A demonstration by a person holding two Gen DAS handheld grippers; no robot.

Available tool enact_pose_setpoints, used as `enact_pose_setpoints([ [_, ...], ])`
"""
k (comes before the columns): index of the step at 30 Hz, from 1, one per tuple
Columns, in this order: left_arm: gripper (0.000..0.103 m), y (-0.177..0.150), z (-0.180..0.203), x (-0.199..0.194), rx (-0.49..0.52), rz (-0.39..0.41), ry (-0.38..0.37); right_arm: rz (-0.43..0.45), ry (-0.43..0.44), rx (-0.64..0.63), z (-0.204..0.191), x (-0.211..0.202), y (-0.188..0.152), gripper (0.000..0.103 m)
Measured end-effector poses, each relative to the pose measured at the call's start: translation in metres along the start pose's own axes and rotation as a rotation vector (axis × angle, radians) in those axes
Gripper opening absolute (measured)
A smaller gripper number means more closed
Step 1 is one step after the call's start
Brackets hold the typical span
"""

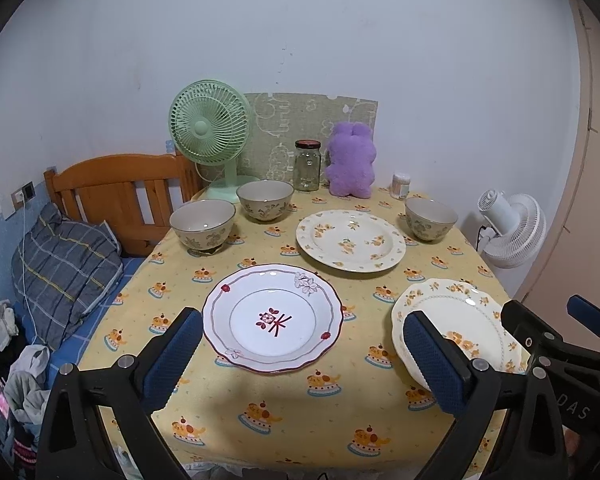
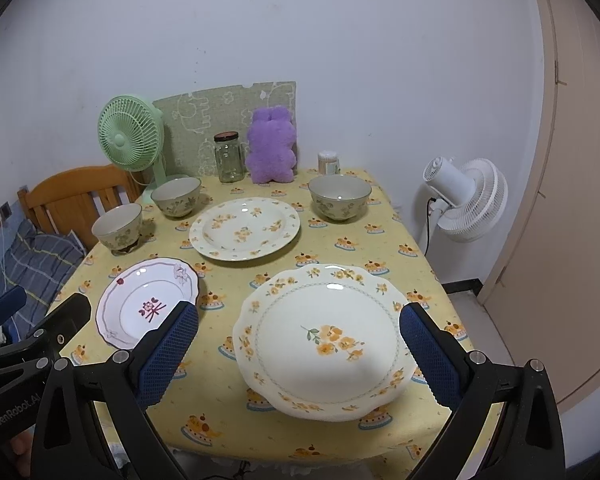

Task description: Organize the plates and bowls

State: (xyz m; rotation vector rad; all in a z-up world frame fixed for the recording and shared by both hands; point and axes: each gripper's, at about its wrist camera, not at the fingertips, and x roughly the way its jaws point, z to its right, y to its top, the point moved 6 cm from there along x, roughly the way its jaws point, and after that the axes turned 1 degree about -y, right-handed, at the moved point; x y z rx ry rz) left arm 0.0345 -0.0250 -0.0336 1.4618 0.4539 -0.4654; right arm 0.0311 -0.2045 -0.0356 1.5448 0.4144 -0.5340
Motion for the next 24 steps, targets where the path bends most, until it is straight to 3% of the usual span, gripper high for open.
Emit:
enact_pose_setpoints([
  [24, 0.101, -0.0060, 0.0043, -0.0077, 0.012, 0.007, 0.012, -0.001, 0.011, 0.004, -0.0006, -0.0082, -0.0012, 0.102],
])
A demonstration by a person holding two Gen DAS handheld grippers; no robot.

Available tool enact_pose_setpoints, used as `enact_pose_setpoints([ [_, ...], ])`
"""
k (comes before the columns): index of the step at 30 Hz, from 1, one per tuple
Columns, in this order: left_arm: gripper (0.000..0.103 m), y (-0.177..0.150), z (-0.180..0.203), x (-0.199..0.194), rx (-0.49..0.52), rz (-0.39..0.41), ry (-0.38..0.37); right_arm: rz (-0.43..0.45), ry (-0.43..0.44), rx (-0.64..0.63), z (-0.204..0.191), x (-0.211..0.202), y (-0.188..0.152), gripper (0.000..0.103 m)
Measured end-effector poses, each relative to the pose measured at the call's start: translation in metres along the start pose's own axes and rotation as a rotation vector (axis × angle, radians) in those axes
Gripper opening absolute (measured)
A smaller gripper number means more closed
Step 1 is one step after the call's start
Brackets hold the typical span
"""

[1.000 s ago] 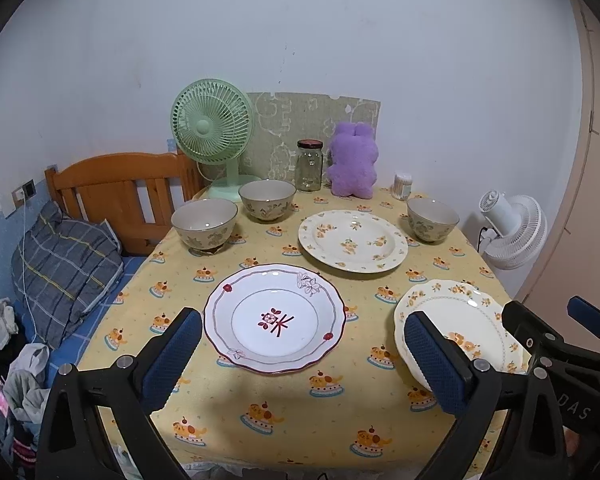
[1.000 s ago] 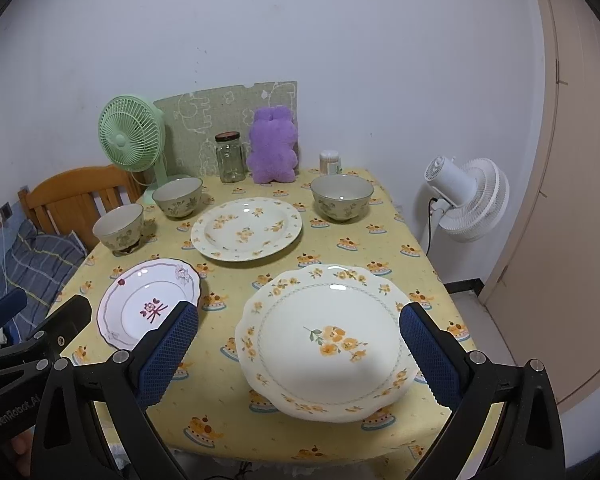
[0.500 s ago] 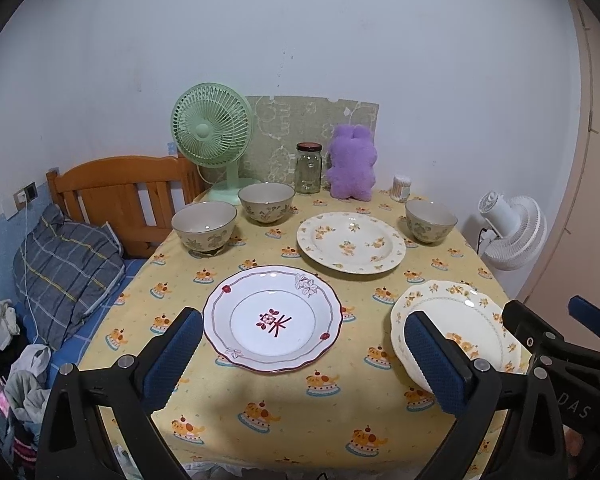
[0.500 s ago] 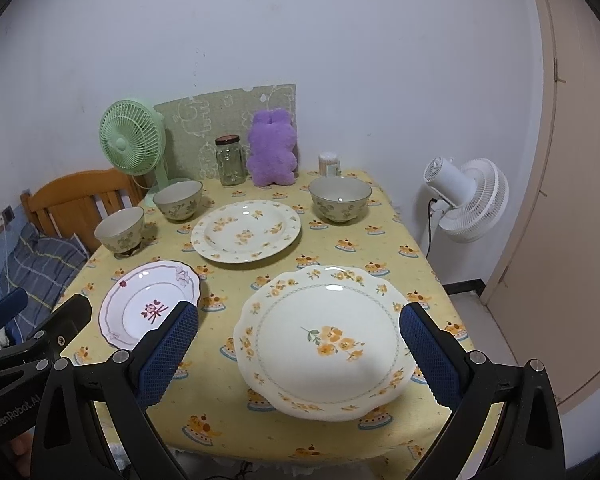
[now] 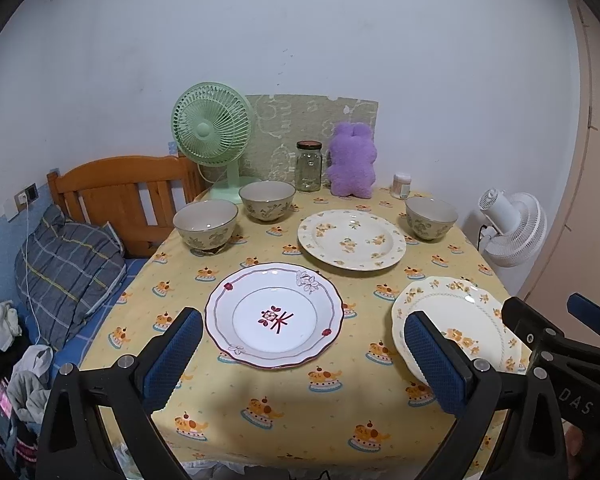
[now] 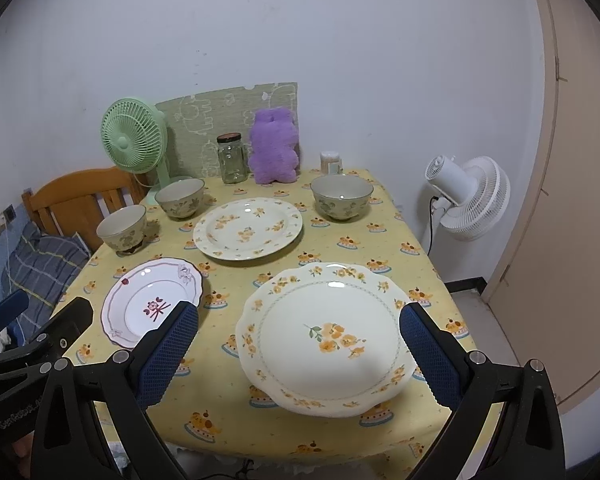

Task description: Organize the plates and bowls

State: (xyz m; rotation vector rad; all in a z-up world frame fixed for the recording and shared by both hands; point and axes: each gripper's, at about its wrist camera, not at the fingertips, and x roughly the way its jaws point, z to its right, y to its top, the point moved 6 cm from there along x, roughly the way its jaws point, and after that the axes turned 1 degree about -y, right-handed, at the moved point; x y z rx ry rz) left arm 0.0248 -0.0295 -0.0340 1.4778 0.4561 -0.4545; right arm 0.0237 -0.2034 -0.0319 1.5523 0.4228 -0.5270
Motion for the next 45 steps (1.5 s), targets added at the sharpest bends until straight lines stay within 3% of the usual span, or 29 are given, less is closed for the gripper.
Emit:
enact_pose_setpoints([
  [45, 0.101, 0.008, -0.016, 0.009, 0.018, -0.006, -0.027, -0.027, -0.042, 0.007, -0.012, 0.006, 0.002, 0.101],
])
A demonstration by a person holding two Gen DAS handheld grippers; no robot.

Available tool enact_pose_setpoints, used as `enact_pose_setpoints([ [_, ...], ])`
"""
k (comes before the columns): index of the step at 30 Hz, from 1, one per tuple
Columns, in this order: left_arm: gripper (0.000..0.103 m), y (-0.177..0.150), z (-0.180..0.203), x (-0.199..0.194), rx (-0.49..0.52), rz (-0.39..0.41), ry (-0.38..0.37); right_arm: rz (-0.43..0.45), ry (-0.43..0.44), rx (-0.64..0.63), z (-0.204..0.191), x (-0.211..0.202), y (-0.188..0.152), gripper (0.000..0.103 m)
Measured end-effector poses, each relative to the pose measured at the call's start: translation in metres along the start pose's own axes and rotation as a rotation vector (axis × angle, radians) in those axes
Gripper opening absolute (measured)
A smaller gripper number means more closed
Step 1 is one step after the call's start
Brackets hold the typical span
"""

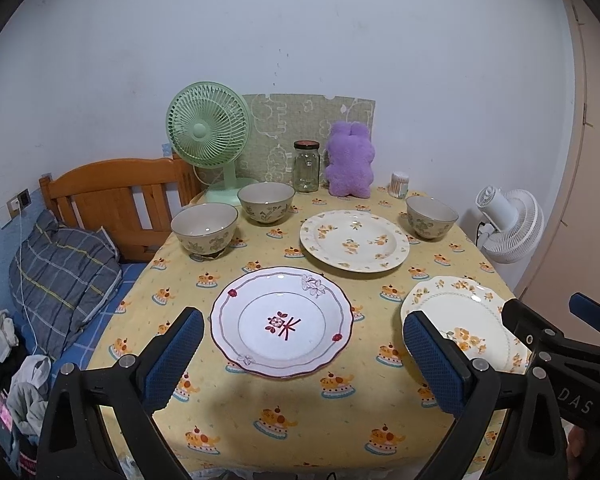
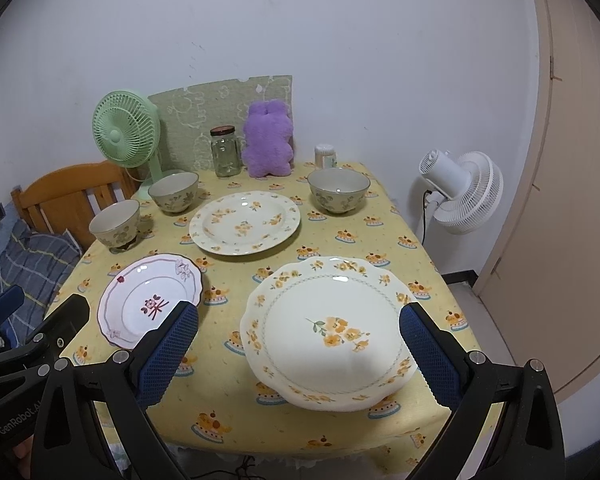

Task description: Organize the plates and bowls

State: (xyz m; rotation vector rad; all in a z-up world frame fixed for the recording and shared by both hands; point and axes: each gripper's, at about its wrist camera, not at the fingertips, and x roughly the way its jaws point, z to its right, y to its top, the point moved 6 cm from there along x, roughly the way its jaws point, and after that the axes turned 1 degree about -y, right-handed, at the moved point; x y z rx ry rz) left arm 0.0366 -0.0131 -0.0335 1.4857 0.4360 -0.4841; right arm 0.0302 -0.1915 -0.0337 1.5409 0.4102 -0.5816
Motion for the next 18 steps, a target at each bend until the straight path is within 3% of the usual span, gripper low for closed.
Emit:
enact_pose_setpoints([
  [9, 0.097, 0.014, -0.009, 0.014, 0.026, -0.016, -0.021, -0.008, -0.043, 0.008, -0.015, 0.003, 0.008, 0.101],
  [18, 0.088, 0.009, 0.006, 0.040, 0.065, -0.106, -0.084, -0.078, -0.093, 0.086, -0.007, 0.019, 0.010, 0.098],
])
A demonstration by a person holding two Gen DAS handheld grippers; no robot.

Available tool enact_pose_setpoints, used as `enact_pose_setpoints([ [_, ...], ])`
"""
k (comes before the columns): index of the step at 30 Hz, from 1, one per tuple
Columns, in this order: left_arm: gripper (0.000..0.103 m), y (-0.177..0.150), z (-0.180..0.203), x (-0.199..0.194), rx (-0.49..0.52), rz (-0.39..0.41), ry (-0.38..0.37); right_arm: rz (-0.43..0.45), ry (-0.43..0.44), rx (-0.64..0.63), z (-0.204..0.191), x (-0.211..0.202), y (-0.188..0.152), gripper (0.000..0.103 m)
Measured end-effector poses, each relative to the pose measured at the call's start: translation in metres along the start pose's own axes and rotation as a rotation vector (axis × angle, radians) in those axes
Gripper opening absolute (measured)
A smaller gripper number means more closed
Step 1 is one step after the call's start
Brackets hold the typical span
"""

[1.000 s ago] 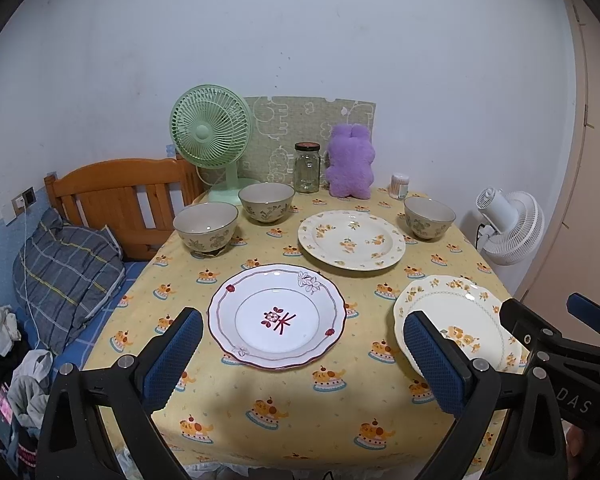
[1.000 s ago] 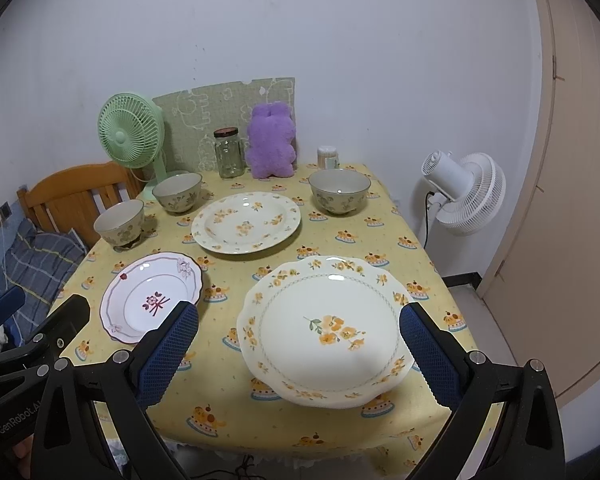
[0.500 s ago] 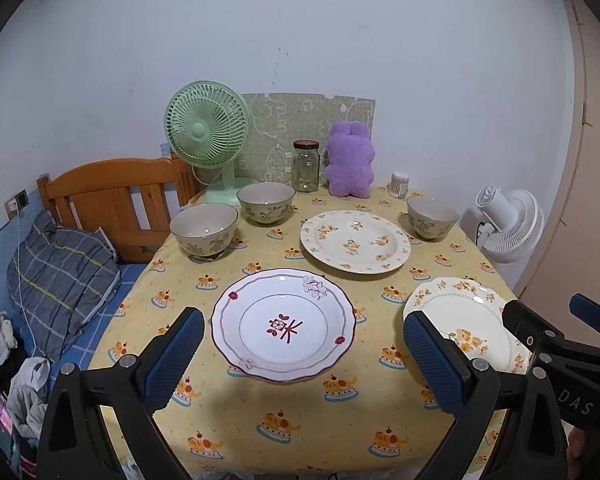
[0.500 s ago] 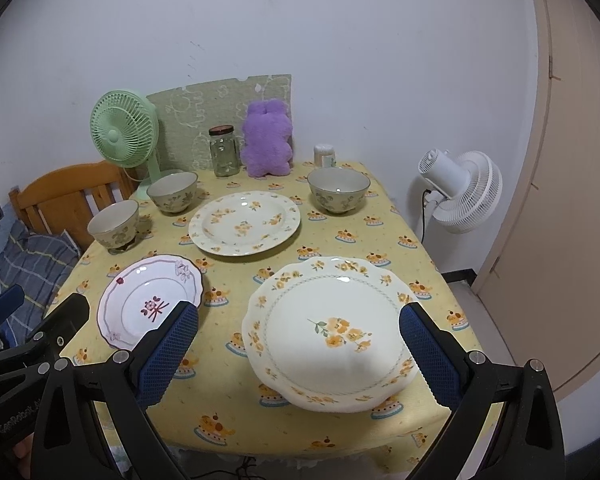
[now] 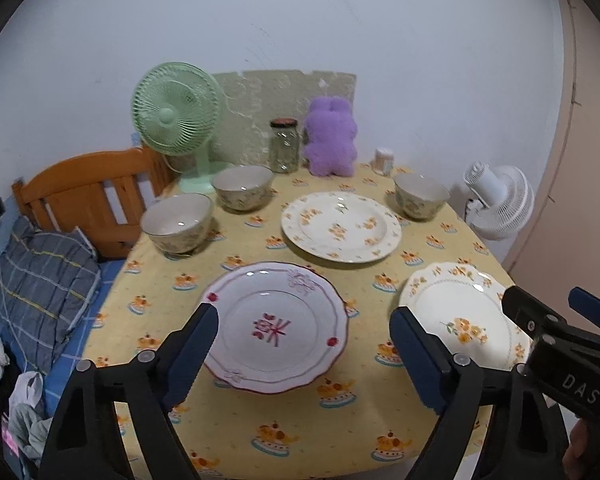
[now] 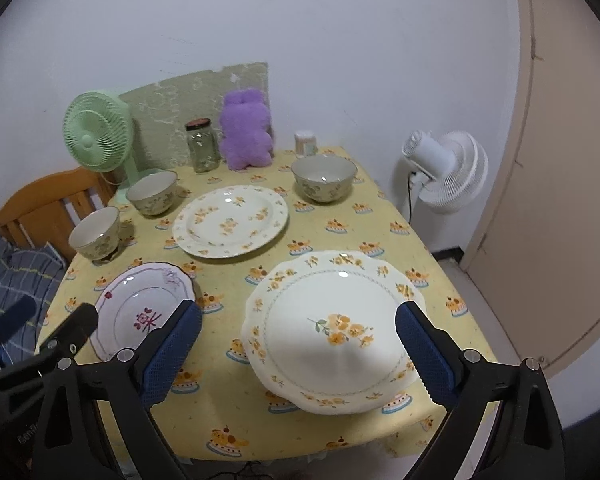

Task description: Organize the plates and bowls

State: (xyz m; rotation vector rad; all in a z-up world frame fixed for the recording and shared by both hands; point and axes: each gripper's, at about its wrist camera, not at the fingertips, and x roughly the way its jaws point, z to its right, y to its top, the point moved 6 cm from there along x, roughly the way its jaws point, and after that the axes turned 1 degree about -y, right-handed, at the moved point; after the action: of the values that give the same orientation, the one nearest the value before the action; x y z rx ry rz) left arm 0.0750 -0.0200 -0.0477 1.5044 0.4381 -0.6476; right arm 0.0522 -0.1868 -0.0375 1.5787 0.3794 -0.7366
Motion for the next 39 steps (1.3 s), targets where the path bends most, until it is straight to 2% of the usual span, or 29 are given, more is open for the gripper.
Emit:
enact_pose_setpoints([
  [9, 0.083, 0.000, 0.037, 0.044, 0.024, -0.096, -0.034, -0.068, -0.035, 0.021, 0.033, 0.039, -0.001, 0.096],
  [17, 0.078, -0.002, 0.082, 0.087, 0.032, -0.175, -0.021, -0.148, -0.032, 0.029, 0.073, 0.089, -0.001, 0.092],
  [27, 0.074, -0.022, 0.114, 0.134, 0.019, -0.302, -0.004, -0.277, -0.039, 0.006, 0.106, 0.143, -0.014, 0.089],
  [32, 0.070, -0.031, 0.122, 0.150, 0.023, -0.360, 0.000, -0.335, -0.031, 0.013, 0.112, 0.159, -0.025, 0.085],
  [39, 0.060, -0.042, 0.127, 0.163, 0.035, -0.413, -0.002, -0.405, -0.006, 0.037, 0.113, 0.176, -0.035, 0.072],
])
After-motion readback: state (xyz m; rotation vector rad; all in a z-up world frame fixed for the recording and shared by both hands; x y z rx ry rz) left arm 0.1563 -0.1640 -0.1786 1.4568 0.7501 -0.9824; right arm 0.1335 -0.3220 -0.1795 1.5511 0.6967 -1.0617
